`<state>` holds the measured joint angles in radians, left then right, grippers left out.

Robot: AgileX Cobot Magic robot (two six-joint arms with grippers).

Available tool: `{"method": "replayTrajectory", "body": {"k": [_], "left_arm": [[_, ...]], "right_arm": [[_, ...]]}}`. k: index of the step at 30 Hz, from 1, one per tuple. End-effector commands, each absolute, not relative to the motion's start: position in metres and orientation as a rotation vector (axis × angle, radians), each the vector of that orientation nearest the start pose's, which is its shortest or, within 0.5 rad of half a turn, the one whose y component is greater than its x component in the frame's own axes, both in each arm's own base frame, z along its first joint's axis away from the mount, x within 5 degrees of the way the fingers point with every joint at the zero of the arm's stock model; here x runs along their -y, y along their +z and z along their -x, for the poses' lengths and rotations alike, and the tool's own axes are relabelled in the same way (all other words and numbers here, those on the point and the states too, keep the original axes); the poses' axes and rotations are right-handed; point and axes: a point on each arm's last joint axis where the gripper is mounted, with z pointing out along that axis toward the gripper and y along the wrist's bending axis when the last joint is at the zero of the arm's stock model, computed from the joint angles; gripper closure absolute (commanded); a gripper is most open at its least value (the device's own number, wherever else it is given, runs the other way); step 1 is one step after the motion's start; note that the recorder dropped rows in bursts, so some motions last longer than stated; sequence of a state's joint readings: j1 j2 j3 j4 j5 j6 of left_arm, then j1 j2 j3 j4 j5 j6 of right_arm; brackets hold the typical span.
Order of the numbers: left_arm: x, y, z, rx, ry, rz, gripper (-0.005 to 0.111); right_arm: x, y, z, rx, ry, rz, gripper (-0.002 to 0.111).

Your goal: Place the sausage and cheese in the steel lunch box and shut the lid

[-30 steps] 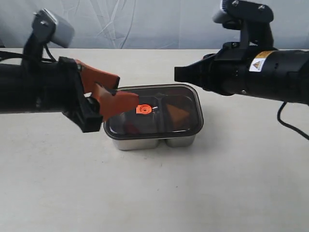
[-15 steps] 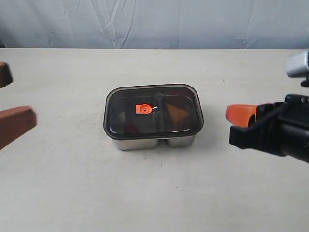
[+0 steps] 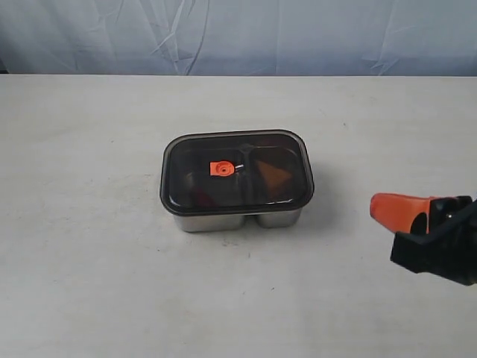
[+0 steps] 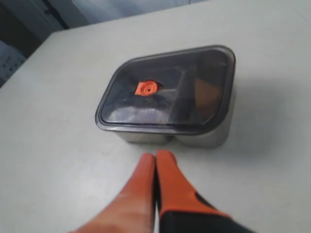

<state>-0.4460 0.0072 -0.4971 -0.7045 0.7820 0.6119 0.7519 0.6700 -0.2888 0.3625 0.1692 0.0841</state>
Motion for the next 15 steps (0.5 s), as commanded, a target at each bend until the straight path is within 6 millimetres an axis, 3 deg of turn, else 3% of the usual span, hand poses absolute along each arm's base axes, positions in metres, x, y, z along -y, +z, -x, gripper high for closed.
{"method": "replayTrajectory", "body": {"k": [1,5,15], "left_arm": [[0.0385,0.3034,0.0275,-1.581,-0.746,-0.832,0.044],[0.0401,0.2989,0.0317,-1.619,-0.776,-0.884,0.044],[0.0401,0.2990,0.0316,-1.618,-0.776,-0.884,0.044]], "right_arm": [[-0.0922,0.2272,-0.0830,-2.218,0.801,0.409,0.109],[-0.0919,0.2221,-0.0777,-2.302,0.814,0.421,0.109],[-0.0918,0.2218,-0.0774,-2.307,0.814,0.423,0.109]]}}
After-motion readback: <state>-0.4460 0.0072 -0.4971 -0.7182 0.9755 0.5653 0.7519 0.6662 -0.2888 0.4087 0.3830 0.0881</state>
